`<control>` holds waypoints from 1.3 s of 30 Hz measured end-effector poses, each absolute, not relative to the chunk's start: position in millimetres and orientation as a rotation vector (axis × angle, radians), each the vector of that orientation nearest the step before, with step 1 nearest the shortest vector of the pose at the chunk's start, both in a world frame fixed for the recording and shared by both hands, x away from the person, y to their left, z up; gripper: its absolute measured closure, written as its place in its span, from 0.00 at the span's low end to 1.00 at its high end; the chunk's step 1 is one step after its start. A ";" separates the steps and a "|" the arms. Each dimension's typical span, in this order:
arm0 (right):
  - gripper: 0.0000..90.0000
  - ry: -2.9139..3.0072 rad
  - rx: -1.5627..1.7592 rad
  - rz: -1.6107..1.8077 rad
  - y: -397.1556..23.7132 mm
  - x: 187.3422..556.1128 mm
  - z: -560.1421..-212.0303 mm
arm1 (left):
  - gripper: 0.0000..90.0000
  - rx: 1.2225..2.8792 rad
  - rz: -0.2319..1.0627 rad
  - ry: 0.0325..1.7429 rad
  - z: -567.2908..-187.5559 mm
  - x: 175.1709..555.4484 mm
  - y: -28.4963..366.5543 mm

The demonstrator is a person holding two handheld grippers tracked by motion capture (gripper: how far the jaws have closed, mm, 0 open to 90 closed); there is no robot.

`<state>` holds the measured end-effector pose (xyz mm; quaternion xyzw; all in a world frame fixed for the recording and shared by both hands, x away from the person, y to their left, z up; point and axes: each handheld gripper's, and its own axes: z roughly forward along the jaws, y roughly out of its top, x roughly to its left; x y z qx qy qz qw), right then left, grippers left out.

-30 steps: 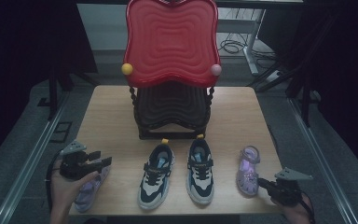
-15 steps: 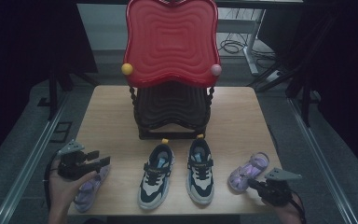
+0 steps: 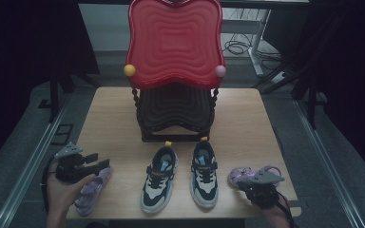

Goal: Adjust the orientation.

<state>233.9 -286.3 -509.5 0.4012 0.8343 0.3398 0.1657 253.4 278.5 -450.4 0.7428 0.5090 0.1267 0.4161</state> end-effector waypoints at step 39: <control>0.98 2.247 1.200 0.929 -247.2 257.5 -492.2 | 0.46 1.844 0.325 1.288 -447.5 251.4 287.6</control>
